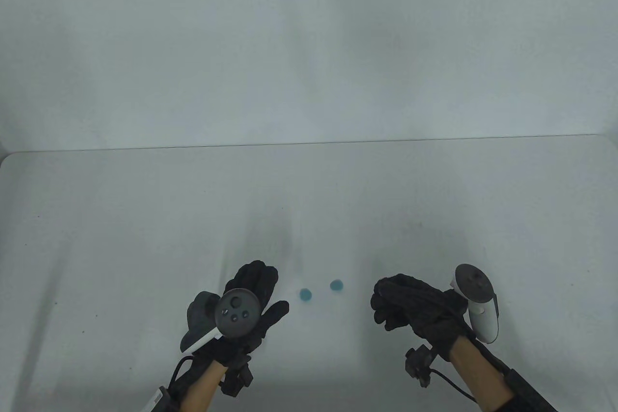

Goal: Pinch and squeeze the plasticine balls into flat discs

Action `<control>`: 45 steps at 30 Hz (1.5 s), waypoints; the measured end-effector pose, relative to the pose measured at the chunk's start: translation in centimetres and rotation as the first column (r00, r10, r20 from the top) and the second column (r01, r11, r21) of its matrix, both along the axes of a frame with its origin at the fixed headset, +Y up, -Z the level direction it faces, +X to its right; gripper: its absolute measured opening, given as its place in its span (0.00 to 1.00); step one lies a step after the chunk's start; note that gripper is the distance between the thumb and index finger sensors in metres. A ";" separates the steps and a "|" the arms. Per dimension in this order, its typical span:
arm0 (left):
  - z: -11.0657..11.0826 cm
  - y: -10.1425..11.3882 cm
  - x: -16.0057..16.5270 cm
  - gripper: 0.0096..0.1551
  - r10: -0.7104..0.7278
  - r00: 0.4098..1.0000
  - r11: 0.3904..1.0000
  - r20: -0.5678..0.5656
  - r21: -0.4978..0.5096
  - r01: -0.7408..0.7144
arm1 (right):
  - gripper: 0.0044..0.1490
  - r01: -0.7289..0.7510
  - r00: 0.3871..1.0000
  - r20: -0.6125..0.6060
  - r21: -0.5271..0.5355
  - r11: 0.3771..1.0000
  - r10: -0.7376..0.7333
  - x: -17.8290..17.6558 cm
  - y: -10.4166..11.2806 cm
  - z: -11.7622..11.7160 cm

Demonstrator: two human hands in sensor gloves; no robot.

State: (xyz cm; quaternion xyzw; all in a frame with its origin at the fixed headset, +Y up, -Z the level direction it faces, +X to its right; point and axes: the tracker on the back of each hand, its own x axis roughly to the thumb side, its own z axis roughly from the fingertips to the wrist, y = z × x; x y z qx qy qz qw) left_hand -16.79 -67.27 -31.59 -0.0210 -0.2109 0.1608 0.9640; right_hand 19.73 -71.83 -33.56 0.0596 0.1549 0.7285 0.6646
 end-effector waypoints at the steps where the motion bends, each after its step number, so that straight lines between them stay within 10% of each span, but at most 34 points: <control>1: 0.0 0.0 0.0 0.45 0.000 1.000 1.000 0.001 0.001 0.000 | 0.26 0.003 1.000 -0.001 0.003 1.000 -0.003 0.0 0.0 0.0; 24: -0.1 -0.2 0.0 0.45 0.000 1.000 1.000 0.008 -0.002 0.000 | 0.25 -0.045 0.999 0.022 0.003 0.999 0.045 0.1 -0.3 -0.2; 29: -0.1 -0.2 0.0 0.44 0.002 1.000 1.000 0.006 -0.003 -0.002 | 0.44 0.103 0.994 -0.014 -0.059 0.993 -0.104 0.3 -0.9 -0.2; 45: -0.2 -0.3 -0.1 0.45 0.003 1.000 1.000 0.001 -0.001 -0.003 | 0.24 -0.024 1.000 0.015 0.043 0.999 0.023 0.3 0.3 -0.1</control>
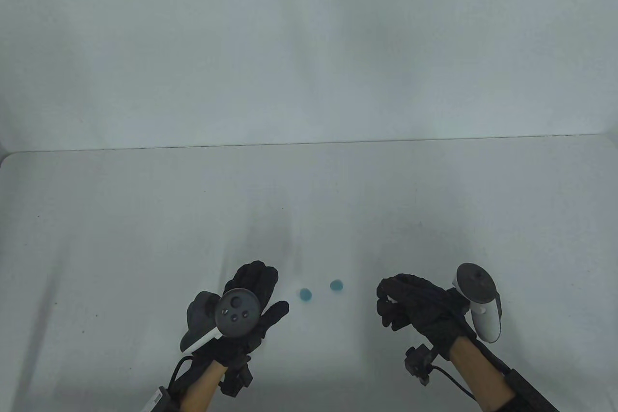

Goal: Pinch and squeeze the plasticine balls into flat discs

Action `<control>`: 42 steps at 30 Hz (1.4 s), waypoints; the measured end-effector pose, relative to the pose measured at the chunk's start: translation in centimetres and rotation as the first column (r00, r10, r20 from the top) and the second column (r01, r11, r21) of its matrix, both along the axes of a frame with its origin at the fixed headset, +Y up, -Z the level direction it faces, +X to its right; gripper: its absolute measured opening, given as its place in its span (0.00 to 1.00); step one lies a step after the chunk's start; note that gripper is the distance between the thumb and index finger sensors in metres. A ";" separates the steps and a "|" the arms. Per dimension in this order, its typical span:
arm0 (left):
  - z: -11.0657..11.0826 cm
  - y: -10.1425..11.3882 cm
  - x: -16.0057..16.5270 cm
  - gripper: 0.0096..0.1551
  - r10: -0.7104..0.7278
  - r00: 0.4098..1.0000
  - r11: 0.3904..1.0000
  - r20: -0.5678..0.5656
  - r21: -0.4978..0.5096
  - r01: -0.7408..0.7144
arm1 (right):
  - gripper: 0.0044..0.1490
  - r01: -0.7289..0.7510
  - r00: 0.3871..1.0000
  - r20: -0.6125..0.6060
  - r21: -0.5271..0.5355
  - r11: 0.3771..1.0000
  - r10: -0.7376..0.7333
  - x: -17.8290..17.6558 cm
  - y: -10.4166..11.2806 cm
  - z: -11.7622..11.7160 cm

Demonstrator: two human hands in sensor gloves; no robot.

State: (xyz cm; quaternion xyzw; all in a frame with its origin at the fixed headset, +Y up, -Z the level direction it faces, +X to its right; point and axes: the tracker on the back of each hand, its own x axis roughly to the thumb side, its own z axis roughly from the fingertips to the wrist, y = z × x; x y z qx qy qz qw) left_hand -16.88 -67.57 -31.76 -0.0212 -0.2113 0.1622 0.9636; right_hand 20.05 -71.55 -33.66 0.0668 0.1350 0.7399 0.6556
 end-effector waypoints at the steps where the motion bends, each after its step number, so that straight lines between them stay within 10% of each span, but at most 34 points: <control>1: 0.0 0.0 0.0 0.45 -0.001 1.000 1.000 0.001 -0.002 0.001 | 0.25 0.024 0.999 -0.023 -0.003 1.000 -0.024 0.0 -0.1 0.0; 6: 0.0 -0.1 0.0 0.45 -0.001 1.000 1.000 -0.001 -0.004 0.001 | 0.49 0.115 0.985 -0.121 -0.064 0.991 -0.122 -0.3 -0.8 0.0; 14: -0.1 -0.2 0.0 0.45 -0.008 1.000 1.000 0.000 -0.010 0.008 | 0.27 0.164 0.975 -0.141 -0.072 0.984 -0.173 -0.5 -0.5 -0.2; 27: 0.0 -0.2 0.1 0.45 -0.014 1.000 1.000 0.004 -0.011 0.014 | 0.26 0.082 0.996 -0.020 -0.007 0.997 -0.082 -0.1 0.0 0.0; 30: 0.0 -0.1 0.1 0.45 -0.008 1.000 1.000 0.004 -0.008 0.008 | 0.42 0.173 0.982 -0.064 -0.055 0.983 -0.177 0.0 -0.3 0.0; 42: 0.0 -0.2 0.2 0.45 -0.013 1.000 1.000 0.007 -0.015 0.014 | 0.30 0.101 0.995 -0.028 0.002 0.995 -0.101 0.1 0.3 -0.1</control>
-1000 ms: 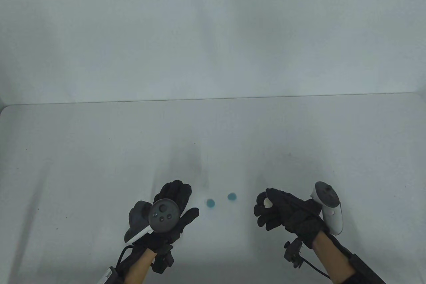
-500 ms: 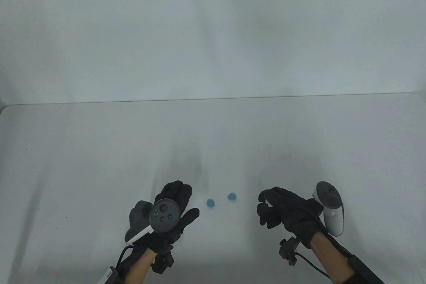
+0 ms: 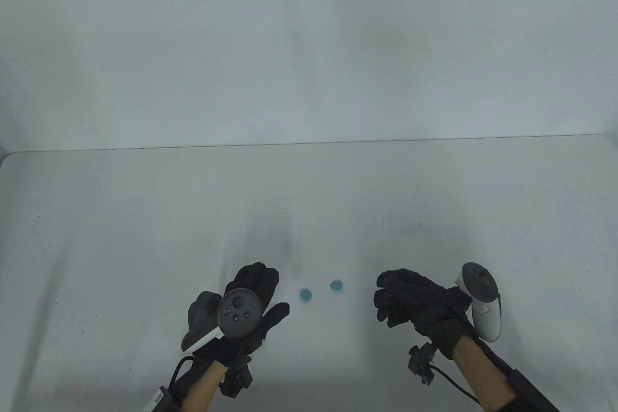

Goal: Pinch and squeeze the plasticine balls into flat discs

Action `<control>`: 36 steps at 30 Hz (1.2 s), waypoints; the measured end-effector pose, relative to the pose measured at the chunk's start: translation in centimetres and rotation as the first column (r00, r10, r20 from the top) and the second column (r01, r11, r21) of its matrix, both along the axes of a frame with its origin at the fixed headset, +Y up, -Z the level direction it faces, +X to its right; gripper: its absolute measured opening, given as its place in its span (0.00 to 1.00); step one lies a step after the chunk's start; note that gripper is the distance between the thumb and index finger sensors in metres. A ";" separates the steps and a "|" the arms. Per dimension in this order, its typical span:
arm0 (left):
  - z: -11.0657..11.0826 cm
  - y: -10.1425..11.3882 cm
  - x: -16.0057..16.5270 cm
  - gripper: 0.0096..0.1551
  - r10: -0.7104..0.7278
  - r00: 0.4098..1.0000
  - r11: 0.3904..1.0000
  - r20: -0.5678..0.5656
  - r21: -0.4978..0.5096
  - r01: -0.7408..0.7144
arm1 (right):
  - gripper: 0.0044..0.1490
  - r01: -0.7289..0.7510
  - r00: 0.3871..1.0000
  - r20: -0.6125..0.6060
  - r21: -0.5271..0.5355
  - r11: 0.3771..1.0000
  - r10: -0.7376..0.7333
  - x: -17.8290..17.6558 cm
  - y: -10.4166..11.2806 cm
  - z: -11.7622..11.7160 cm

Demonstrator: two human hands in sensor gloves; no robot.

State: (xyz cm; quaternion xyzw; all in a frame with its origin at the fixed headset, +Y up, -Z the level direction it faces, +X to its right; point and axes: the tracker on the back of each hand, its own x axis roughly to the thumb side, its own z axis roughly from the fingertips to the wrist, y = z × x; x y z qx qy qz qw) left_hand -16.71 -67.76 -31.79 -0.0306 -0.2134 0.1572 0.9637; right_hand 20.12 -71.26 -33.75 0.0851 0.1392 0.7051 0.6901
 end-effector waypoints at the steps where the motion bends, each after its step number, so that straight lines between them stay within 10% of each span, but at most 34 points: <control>1: 0.0 0.0 0.0 0.45 0.000 1.000 1.000 0.001 -0.002 0.000 | 0.34 -0.001 1.000 0.000 0.001 1.000 0.001 0.0 0.0 0.0; 28: 0.2 0.4 0.0 0.45 -0.001 1.000 1.000 -0.004 0.022 0.001 | 0.25 -0.070 0.998 -0.004 -0.020 0.997 0.070 -0.1 -0.2 0.1; 36: 0.2 0.4 0.0 0.45 0.003 1.000 1.000 -0.004 0.020 -0.003 | 0.41 0.033 0.999 -0.040 -0.073 0.997 -0.036 0.1 -0.9 0.0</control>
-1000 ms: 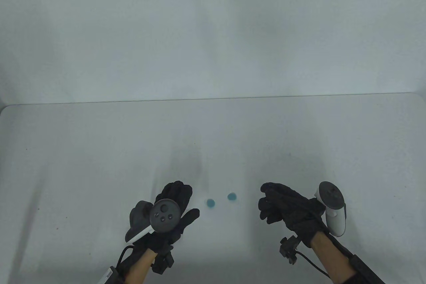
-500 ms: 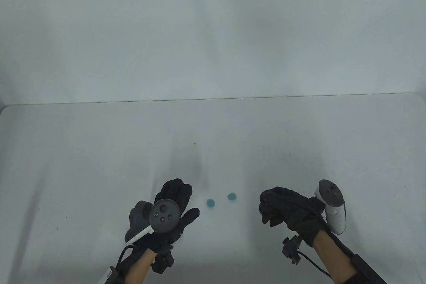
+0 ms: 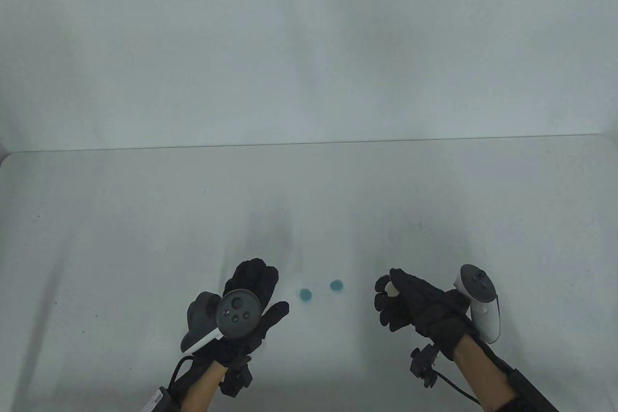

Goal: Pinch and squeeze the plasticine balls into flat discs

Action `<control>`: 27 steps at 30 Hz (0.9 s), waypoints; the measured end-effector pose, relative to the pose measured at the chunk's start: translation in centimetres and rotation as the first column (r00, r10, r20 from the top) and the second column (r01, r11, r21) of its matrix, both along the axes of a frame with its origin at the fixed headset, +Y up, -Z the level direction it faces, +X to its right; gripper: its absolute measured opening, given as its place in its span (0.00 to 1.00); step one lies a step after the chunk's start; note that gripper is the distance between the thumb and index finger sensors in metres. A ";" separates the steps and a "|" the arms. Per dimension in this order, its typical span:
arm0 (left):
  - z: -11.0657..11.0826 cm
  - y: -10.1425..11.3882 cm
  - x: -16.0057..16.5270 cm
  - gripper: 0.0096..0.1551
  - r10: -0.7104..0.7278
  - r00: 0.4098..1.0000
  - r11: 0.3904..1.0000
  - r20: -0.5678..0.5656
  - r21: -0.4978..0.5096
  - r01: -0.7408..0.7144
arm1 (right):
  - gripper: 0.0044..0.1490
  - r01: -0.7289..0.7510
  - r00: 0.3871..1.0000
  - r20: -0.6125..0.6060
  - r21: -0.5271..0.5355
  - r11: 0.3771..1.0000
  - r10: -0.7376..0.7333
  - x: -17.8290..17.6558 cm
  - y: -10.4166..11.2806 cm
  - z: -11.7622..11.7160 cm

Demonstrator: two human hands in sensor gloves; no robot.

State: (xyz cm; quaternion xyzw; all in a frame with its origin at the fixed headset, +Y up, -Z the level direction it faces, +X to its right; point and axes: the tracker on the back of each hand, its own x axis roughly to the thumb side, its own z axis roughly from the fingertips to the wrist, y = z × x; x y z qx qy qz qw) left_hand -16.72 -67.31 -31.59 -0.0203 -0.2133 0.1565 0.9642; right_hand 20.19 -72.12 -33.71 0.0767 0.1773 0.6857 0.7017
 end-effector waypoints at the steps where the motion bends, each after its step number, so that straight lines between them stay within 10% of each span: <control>1: 0.0 0.0 0.0 0.45 0.000 1.000 1.000 0.000 -0.002 0.000 | 0.38 -0.001 1.000 -0.002 0.004 1.000 0.001 0.0 0.0 -0.1; 14: -0.1 -0.2 0.0 0.45 -0.005 1.000 1.000 0.002 -0.011 0.005 | 0.25 -0.086 0.989 0.126 0.052 0.995 0.078 0.2 0.8 0.3; 20: 0.0 -0.1 0.0 0.45 -0.006 1.000 1.000 0.002 -0.011 0.006 | 0.53 0.044 0.999 0.020 0.003 0.999 -0.044 0.5 0.1 0.1; 27: -0.1 -0.3 0.0 0.45 -0.012 1.000 1.000 0.004 -0.019 0.012 | 0.33 0.053 0.998 0.017 0.007 0.999 -0.053 0.4 0.3 0.0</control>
